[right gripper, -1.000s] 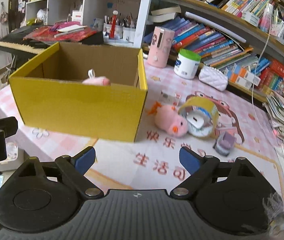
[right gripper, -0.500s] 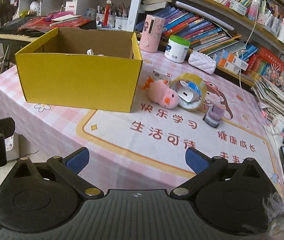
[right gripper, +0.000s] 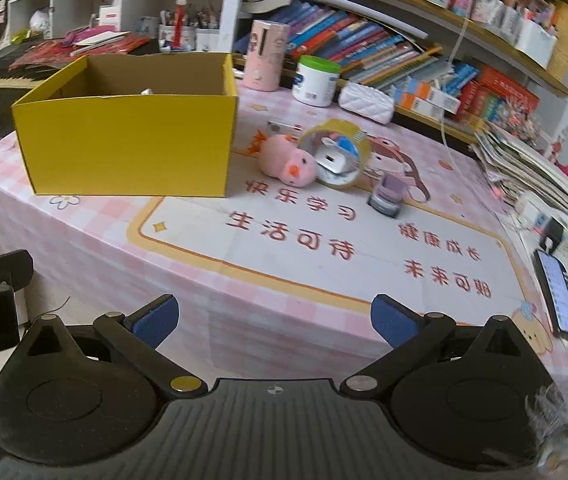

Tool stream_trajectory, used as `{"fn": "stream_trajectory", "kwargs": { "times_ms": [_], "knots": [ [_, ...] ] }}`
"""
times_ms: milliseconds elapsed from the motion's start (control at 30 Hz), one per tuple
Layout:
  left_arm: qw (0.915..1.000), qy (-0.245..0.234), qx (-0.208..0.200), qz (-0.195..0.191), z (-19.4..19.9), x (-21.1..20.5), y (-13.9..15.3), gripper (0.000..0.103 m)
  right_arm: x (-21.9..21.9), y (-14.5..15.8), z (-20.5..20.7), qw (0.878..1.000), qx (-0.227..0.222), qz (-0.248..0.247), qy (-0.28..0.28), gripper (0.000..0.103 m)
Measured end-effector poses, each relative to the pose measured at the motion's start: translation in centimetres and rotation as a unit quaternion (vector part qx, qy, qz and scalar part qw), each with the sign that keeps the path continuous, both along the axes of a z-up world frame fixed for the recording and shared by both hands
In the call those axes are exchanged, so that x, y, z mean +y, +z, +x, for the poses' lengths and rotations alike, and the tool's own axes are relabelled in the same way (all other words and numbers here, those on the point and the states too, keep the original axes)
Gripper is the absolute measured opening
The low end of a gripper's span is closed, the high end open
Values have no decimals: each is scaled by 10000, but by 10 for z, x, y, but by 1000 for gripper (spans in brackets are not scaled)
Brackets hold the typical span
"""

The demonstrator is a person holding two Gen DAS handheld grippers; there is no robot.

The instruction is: Organize objects

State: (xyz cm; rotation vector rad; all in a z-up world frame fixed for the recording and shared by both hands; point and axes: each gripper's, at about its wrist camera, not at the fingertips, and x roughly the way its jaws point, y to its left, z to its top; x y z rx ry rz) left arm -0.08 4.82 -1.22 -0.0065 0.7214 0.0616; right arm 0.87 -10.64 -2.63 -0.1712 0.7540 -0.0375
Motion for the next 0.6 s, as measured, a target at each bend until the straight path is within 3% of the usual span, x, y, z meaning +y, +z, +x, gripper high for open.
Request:
{"fn": "stream_trajectory", "kwargs": {
  "times_ms": [600],
  "knots": [
    [9983,-566,-7,-146,4,-25,3,99,-35,2,-15,9976,2,12,-693,103]
  ]
}}
